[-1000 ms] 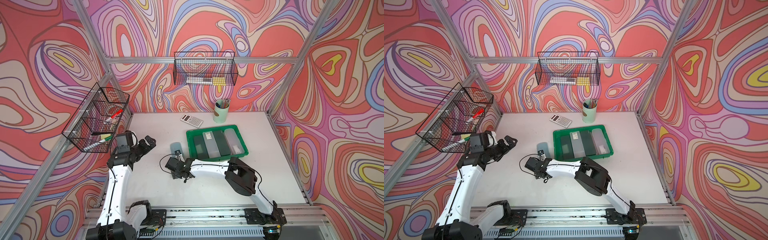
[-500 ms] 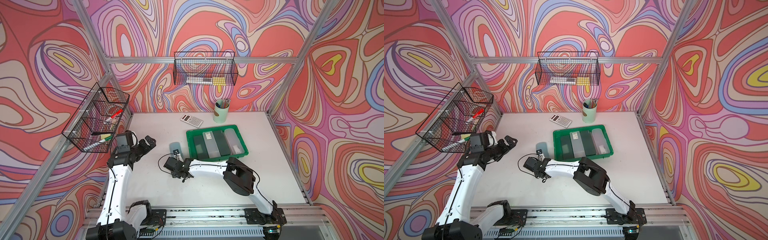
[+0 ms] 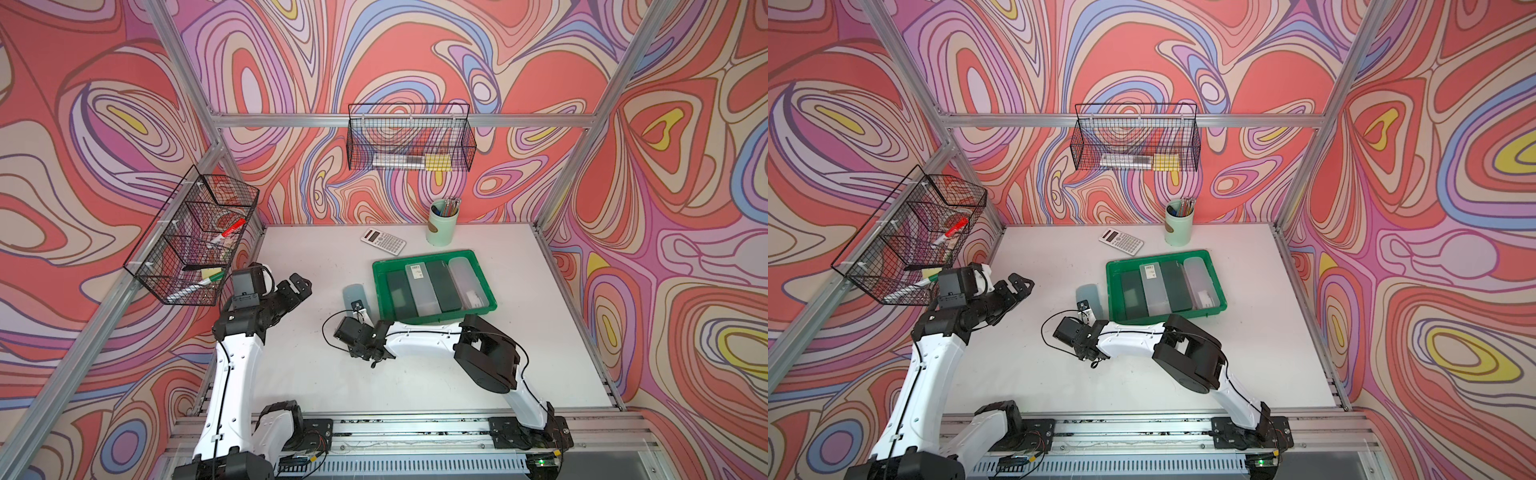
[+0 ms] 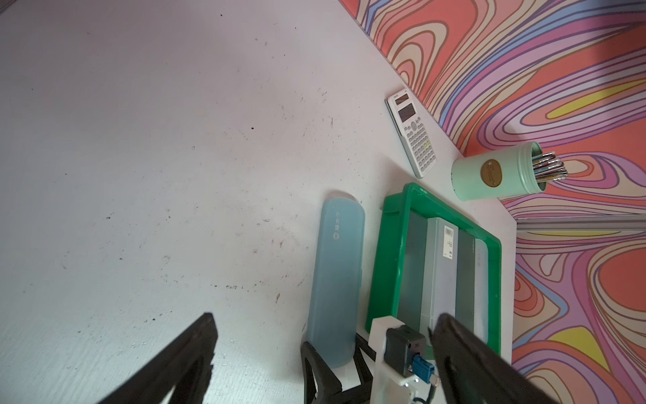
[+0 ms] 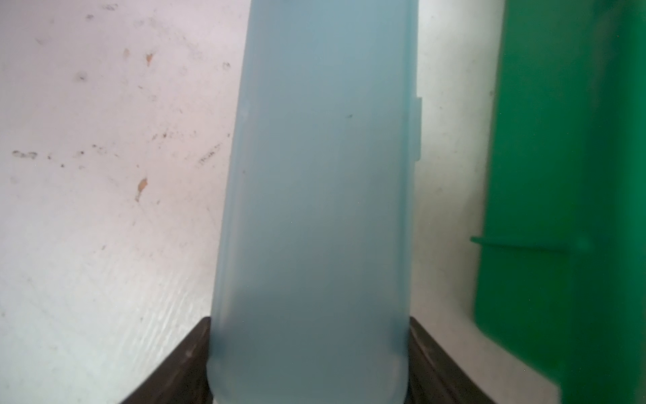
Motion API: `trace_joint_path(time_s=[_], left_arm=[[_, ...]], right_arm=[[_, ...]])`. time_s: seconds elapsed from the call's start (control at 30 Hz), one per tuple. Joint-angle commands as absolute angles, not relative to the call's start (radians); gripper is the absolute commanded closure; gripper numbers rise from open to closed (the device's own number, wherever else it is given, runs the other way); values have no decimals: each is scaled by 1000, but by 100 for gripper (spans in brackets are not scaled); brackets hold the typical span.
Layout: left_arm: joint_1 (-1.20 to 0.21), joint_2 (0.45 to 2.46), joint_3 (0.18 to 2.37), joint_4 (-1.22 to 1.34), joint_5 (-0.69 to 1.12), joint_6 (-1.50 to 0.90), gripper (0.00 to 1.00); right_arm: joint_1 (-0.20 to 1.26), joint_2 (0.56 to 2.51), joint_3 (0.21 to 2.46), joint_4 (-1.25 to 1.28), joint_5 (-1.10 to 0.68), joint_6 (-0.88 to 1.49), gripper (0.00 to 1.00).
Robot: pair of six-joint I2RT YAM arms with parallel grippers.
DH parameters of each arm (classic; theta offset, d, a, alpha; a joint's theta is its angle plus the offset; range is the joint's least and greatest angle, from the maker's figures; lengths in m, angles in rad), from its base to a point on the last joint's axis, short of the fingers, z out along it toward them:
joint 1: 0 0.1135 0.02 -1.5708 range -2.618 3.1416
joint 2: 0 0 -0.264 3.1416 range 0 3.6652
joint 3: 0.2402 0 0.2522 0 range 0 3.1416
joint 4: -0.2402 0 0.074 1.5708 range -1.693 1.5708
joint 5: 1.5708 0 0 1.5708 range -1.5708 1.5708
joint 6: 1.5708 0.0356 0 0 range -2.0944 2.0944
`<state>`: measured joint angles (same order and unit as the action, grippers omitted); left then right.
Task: Put the pencil case into the storage box
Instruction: Pick up the pencil case from the center of the board, then place the pencil case at the storage box.
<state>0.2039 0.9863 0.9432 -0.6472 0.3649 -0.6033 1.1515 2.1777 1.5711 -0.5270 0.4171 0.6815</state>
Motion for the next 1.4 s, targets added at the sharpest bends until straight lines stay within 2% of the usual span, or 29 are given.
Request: trace_joint_path(time_s=[0.0, 0.43, 0.63, 0.93, 1.13, 1.37], left_arm=[[209, 971, 965, -666, 381, -618, 1], [187, 975, 965, -637, 419, -659, 1], [62, 1027, 999, -628, 347, -669, 1], [-106, 1104, 1022, -550, 274, -730, 1], [-207, 1163, 1051, -523, 209, -742, 1], [-244, 1222, 1073, -501, 194, -741, 1]], right_arm=[[1147, 2094, 1565, -530, 468, 648, 35], [1142, 1958, 1532, -538, 534, 635, 36], [1095, 1865, 1451, -546, 515, 623, 40], [960, 1739, 1276, -486, 402, 523, 39], [891, 1760, 1264, -445, 348, 447, 39], [846, 1815, 1264, -406, 325, 426, 39]])
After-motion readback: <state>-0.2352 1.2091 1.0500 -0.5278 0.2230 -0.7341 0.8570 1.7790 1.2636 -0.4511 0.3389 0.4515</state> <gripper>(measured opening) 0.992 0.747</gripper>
